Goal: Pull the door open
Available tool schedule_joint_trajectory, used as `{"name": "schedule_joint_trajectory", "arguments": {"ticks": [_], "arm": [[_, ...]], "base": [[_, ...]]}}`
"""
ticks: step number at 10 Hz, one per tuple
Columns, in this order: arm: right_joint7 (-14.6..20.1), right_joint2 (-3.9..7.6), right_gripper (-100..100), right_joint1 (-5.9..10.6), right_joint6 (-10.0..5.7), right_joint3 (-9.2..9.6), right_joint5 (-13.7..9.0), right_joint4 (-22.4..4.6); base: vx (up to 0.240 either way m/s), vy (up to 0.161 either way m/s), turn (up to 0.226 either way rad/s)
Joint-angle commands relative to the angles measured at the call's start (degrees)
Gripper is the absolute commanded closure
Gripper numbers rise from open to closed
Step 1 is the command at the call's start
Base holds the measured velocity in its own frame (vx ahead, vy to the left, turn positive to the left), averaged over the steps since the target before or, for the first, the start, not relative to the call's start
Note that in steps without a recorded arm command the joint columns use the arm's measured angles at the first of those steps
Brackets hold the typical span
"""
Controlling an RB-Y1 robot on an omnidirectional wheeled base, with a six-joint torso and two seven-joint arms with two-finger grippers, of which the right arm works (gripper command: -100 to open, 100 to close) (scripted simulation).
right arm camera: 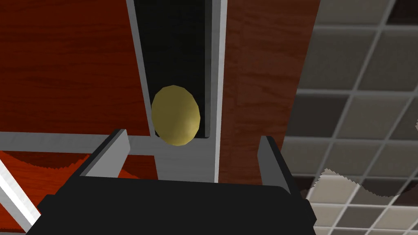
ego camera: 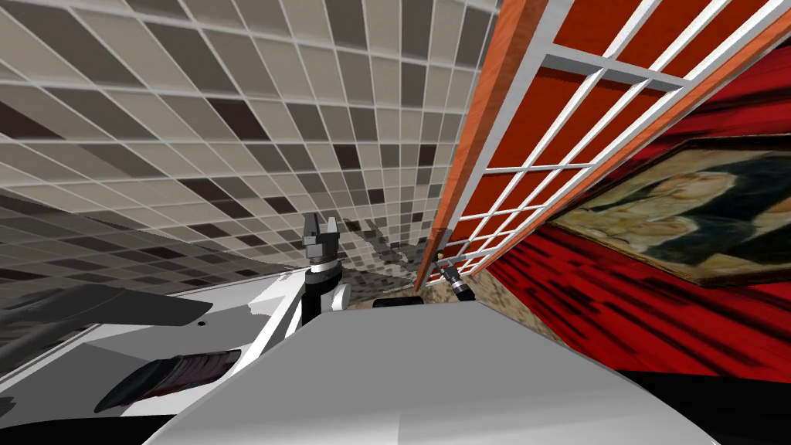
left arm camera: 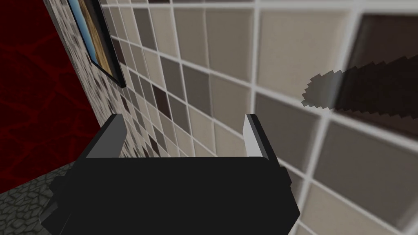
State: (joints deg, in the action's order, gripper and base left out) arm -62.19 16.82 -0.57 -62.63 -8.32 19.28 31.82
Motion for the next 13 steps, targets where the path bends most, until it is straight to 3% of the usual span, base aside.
{"name": "schedule_joint_trajectory", "arguments": {"ticks": [1, 2, 3, 4, 5, 6, 11, 13], "arm": [[0.43, 0.33, -100, -1.46, 0.08, -0.31, -0.25, 1.71], [0.43, 0.33, -100, -1.46, 0.08, -0.31, -0.25, 1.71], [0.73, 1.56, -100, -1.95, -1.34, -1.5, -1.18, 0.26], [0.82, 1.93, -100, -2.11, -1.77, -1.87, -1.47, -0.19], [0.59, 1.83, -100, -1.68, -2.39, -1.53, -1.22, -1.5], [0.59, 1.83, 100, -1.68, -2.39, -1.53, -1.22, -1.5], [0.59, 1.83, 100, -1.68, -2.39, -1.53, -1.22, -1.5], [3.1, 1.86, 100, -1.65, -2.15, -1.39, -2.0, -1.25]], "base": [[0.121, 0.032, 0.076], [0.037, 0.014, -0.007], [0.112, -0.003, 0.154], [0.152, 0.026, 0.192], [0.036, 0.016, -0.009], [-0.026, -0.001, -0.012], [-0.004, -0.006, -0.001], [-0.038, -0.016, 0.044]]}}
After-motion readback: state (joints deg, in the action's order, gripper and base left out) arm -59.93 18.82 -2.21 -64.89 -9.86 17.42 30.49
